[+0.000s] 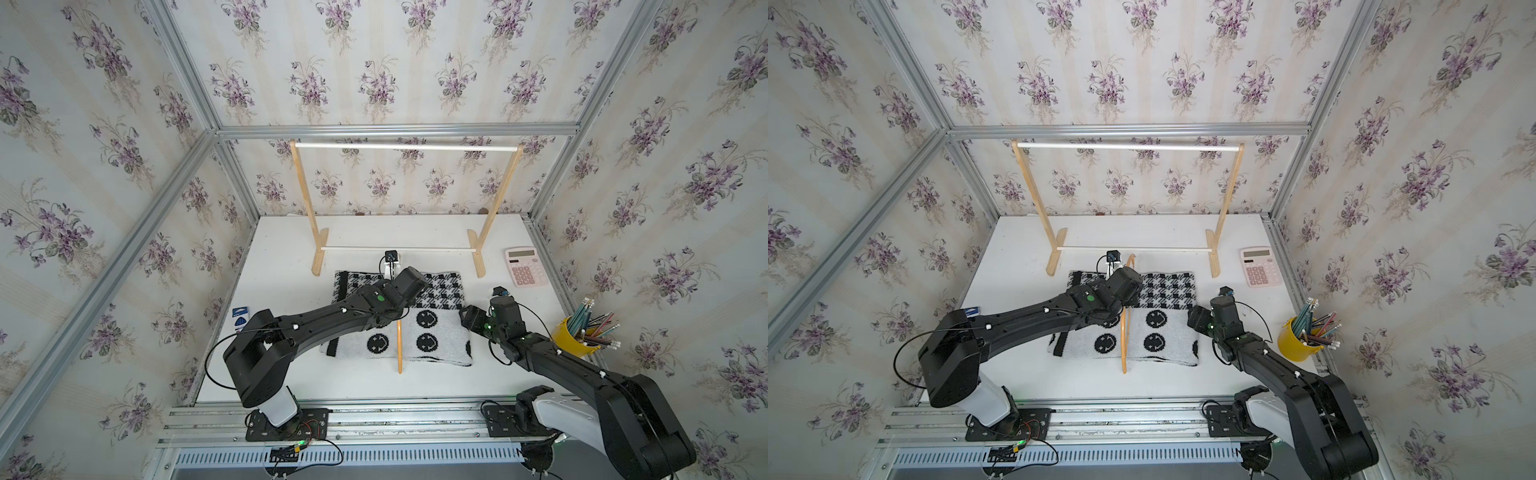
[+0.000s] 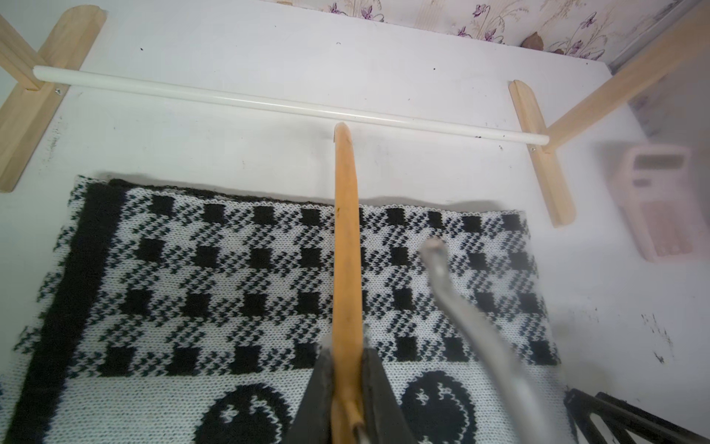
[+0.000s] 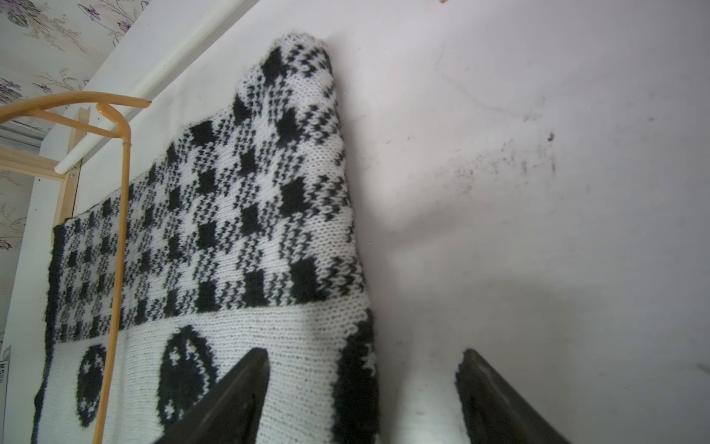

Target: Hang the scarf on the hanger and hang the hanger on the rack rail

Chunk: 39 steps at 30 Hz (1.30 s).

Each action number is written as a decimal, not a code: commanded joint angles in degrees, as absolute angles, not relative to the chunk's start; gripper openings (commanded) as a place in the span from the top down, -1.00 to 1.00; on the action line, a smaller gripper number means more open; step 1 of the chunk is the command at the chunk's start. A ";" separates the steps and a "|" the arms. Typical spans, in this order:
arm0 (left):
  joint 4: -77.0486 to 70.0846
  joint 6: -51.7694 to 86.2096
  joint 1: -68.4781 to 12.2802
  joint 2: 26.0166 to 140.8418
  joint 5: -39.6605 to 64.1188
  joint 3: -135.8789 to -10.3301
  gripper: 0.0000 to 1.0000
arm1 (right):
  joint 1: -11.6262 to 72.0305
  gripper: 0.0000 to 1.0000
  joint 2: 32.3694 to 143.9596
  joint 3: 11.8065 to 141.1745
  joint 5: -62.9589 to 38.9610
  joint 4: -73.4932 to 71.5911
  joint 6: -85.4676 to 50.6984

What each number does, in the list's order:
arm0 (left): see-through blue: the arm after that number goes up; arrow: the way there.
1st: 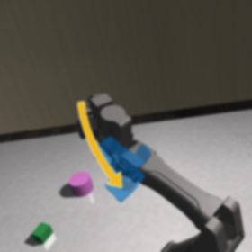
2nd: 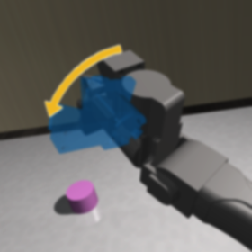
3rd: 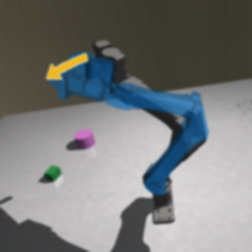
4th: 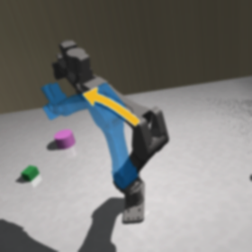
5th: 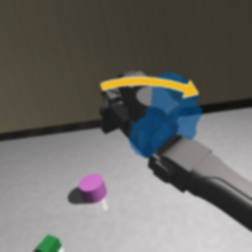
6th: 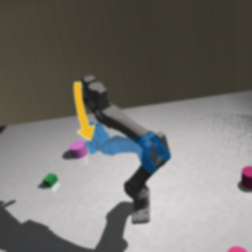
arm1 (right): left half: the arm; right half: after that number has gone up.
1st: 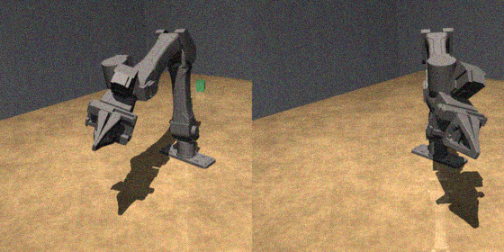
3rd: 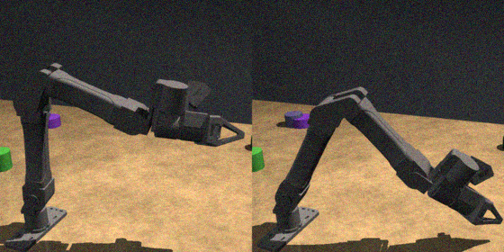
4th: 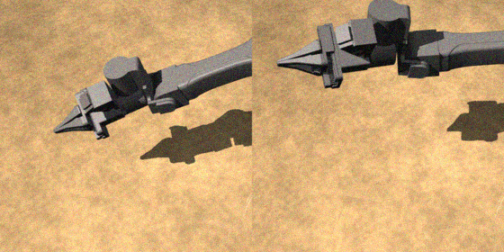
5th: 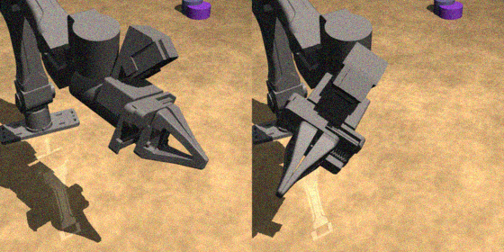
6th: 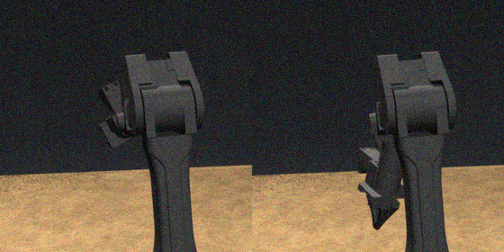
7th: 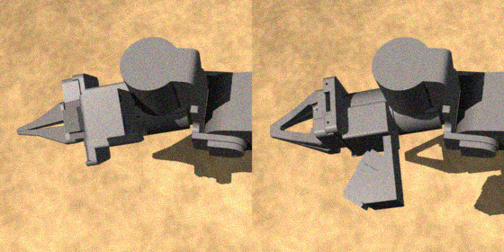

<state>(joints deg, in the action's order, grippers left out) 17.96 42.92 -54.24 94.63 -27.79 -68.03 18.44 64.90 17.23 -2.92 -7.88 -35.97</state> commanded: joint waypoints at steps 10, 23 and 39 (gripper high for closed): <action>19.34 43.77 -54.23 95.47 -27.55 -69.08 1.00 | 18.46 -0.63 66.08 17.55 -3.21 -9.53 -35.77; 20.41 45.23 -54.67 96.51 -28.46 -68.90 1.00 | 18.47 -0.63 67.40 17.50 -4.07 -9.19 -35.68; 21.31 45.78 -54.74 96.50 -29.11 -68.91 1.00 | 18.54 -0.30 68.47 17.72 -12.35 -6.13 -36.46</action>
